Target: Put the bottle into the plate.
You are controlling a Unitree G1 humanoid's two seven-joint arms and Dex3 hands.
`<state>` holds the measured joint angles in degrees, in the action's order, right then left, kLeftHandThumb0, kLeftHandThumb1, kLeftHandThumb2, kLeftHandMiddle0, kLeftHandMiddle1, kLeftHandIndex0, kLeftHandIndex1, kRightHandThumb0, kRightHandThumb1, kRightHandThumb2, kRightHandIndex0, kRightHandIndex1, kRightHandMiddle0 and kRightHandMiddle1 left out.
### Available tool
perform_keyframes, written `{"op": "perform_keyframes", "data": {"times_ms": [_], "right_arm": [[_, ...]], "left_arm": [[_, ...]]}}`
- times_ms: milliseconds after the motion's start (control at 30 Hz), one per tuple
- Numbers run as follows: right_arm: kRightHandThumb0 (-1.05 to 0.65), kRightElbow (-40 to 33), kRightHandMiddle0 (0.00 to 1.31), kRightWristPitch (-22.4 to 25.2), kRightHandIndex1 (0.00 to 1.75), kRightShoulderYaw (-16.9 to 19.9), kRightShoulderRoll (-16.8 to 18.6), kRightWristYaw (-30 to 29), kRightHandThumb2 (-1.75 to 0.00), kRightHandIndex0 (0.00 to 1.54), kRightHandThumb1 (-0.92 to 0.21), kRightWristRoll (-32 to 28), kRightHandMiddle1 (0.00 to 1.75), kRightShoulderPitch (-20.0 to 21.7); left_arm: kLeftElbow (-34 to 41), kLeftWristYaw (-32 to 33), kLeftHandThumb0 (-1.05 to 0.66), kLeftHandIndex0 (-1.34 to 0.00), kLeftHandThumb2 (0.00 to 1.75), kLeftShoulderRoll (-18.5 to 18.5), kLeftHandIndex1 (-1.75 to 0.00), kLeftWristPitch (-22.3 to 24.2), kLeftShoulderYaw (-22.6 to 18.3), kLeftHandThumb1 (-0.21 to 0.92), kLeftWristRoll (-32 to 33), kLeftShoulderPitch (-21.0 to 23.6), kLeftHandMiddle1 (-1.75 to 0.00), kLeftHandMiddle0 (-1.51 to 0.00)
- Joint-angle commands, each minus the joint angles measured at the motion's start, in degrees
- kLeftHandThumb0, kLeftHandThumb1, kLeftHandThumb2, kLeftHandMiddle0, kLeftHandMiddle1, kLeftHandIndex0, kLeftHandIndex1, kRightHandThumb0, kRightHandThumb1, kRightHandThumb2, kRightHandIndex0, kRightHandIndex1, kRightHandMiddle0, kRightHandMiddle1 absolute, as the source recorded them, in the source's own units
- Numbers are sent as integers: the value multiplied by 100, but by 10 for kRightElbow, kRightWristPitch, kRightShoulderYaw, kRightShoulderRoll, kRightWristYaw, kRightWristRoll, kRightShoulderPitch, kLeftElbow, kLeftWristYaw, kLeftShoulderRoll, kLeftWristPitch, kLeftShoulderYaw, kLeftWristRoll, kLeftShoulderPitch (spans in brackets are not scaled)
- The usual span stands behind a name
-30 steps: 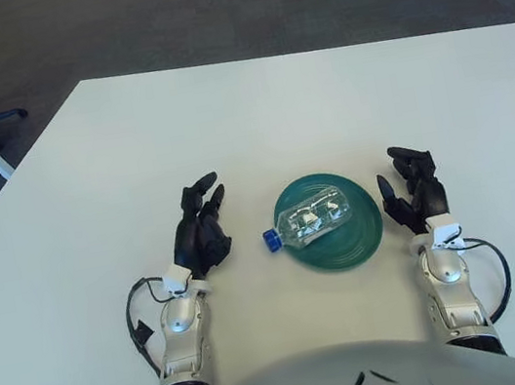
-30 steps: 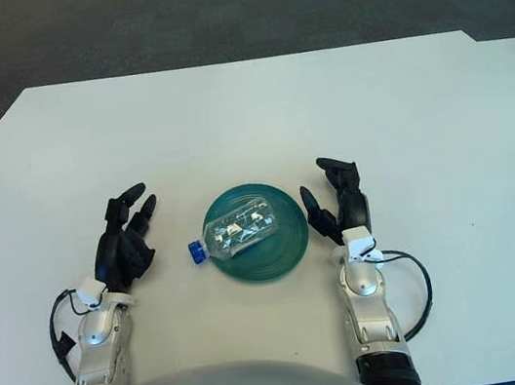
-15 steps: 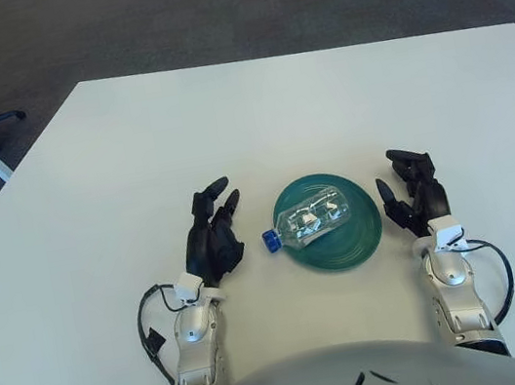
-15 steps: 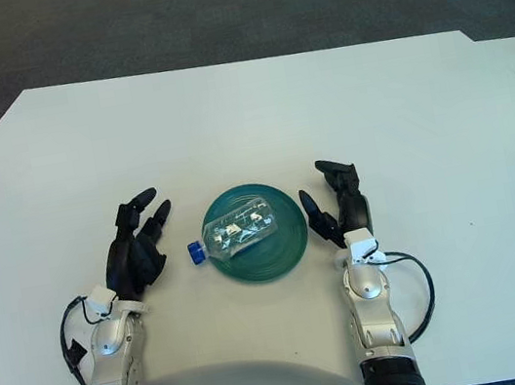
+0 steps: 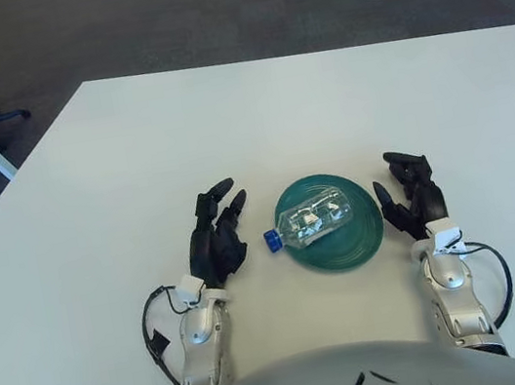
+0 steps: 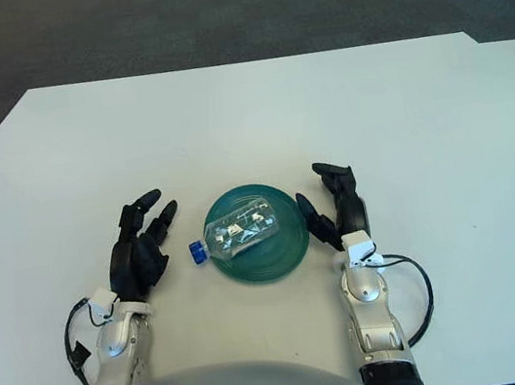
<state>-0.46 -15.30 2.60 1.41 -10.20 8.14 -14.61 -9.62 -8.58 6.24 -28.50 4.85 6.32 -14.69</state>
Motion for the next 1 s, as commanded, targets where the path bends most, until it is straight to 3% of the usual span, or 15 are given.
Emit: {"op": "perform_keyframes", "data": {"times_ms": [0,400,967], "right_arm": [[-63,-15,0,26,50,-4,6,-4,-40,38,-91,6,100,-3],[-65,-32,0,61,49,-12,8,-20,-39,36,-92,24,99,-7],[-66,-38,0,62,47,-25,10,-38,-38,35,-92,49,96,-17]], "left_arm": [[-49,-2,-73,-15,89,-2,-104,7,2,92,-6,-20,-12,-57],[-78,-21,-70,-10,92,5,-104,-14,-11,92,15,1,-12,-56],[-97,-48,-63,-7,96,0,-104,-20,-26,92,28,20,-11,-52]]}}
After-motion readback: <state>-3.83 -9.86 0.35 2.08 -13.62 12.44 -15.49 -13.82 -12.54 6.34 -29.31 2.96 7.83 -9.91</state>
